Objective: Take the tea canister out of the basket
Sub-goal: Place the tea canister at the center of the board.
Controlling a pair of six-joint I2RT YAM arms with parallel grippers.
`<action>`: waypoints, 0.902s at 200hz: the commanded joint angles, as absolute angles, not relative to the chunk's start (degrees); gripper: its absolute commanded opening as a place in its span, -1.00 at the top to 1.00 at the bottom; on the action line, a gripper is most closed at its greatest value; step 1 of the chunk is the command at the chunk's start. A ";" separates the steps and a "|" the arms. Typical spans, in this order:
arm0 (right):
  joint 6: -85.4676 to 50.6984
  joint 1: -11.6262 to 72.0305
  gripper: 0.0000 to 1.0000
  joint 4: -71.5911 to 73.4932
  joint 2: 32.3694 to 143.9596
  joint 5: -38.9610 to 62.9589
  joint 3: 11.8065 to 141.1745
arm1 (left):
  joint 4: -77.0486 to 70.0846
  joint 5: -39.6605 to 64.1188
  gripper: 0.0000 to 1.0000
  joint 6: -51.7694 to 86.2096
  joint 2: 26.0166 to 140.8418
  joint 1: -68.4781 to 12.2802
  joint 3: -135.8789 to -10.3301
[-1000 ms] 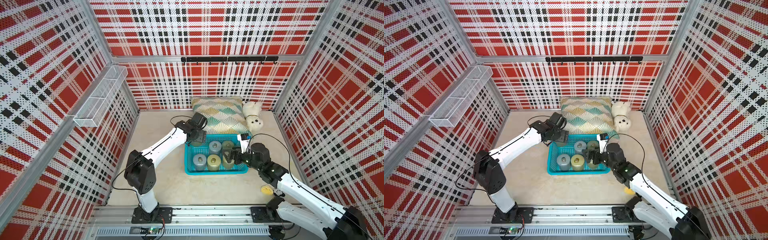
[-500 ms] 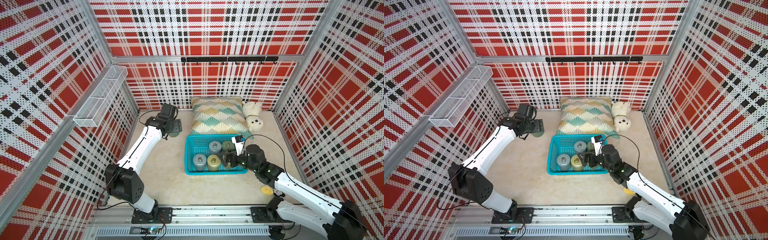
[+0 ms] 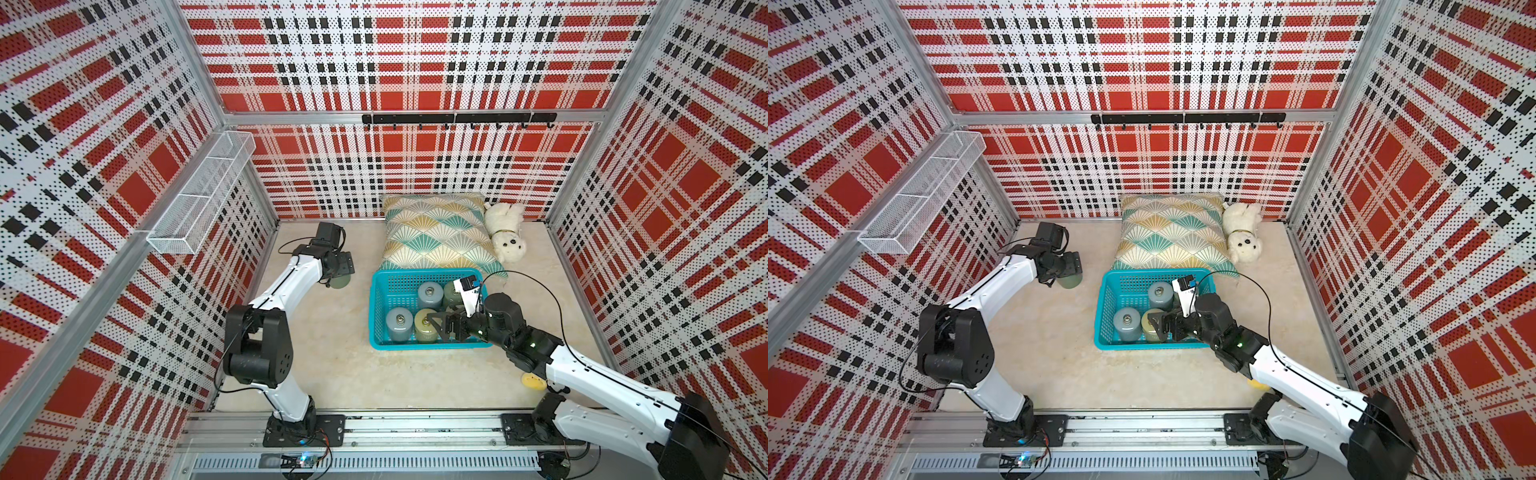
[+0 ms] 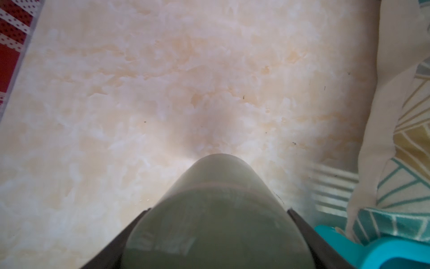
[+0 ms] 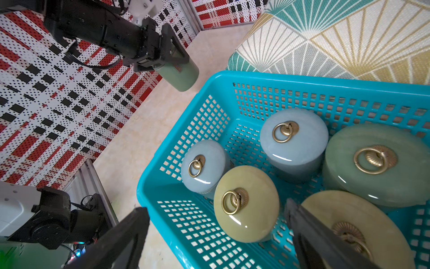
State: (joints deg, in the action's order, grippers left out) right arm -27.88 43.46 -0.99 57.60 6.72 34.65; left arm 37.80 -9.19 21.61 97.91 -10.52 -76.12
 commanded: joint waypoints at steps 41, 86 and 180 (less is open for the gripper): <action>-26.74 44.21 -1.00 0.19 57.87 5.98 35.94 | 32.53 -13.25 -0.21 22.99 107.59 -16.87 -83.85; -26.65 44.21 -1.00 0.09 58.06 5.62 35.99 | 32.09 -13.61 -0.22 23.00 112.05 -17.36 -86.02; -26.45 44.21 -1.00 0.48 59.75 5.27 36.17 | 32.35 -12.64 -0.26 21.65 117.25 -14.59 -87.70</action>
State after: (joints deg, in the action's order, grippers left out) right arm -27.03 43.77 -0.67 59.13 6.13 34.68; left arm 33.43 -12.67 22.63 115.61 -15.03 -85.95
